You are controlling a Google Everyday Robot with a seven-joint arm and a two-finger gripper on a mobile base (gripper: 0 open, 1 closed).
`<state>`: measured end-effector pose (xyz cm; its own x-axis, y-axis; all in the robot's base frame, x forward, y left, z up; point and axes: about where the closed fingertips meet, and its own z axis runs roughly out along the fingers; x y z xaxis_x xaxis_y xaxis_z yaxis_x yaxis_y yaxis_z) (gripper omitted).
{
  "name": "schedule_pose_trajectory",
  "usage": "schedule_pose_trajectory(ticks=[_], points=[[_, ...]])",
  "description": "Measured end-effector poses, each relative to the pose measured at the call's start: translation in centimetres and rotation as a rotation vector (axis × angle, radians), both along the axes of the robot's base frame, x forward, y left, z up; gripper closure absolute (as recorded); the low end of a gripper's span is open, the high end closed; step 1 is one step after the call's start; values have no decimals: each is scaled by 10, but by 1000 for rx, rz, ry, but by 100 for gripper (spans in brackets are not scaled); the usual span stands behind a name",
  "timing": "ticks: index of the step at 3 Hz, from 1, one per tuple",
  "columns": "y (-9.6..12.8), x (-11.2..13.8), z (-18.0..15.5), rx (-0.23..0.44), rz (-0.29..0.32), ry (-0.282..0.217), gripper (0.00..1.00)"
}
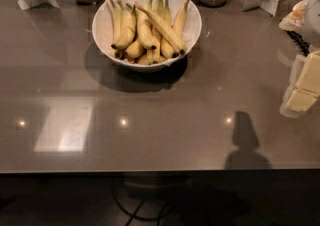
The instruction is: Pick banana from white bowl
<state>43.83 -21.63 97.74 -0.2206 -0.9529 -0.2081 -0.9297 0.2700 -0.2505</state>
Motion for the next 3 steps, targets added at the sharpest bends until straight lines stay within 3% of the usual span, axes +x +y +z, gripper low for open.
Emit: schedule_pose_trajectory(ticks=[1,2,3], points=[[0,0,0,0,0,0,0],[24,9,5,61,0,-45,0],[62,32,16,141,-2,-125,0]])
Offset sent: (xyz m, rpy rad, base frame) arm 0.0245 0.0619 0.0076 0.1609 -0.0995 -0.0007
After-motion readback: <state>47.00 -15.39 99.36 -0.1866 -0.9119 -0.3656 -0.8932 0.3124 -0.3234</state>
